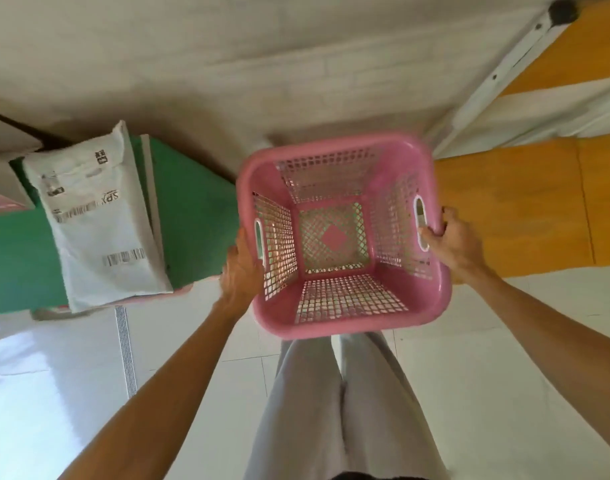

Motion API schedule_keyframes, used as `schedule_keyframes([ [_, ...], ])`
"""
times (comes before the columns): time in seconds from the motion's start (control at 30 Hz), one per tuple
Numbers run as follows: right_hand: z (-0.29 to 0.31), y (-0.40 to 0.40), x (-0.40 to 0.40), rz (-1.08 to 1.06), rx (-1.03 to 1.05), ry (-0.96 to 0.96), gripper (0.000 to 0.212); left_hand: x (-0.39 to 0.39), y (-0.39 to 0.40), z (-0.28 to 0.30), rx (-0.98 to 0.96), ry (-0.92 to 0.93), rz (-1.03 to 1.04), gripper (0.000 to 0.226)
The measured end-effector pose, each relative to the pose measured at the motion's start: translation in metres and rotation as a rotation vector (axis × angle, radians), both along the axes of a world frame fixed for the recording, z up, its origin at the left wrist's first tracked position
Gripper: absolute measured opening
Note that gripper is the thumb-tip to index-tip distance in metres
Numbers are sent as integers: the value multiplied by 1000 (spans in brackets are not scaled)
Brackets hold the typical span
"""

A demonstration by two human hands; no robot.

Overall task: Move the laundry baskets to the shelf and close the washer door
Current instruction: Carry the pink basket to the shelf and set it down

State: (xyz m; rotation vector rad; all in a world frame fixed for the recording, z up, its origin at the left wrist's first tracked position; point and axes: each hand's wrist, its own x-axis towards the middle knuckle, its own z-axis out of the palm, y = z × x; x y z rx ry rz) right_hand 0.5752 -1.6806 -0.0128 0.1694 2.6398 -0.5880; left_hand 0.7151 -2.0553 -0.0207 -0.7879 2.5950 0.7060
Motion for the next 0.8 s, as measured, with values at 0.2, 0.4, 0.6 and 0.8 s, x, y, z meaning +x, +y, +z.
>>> schedule_keyframes([
  [0.2,-114,-15,4,9,152,14,38,1,-2,-104,-36,-19,-24,80],
  [0.4,-177,-15,5,-39,179,9,28,-5,15,-160,-39,21,65,80],
  [0.6,-184,-7,3,50,191,-3,34,3,10,-167,20,123,36,74],
  [0.8,-157,-14,-18,51,161,-277,39,1,6,-132,68,-3,-40,74],
])
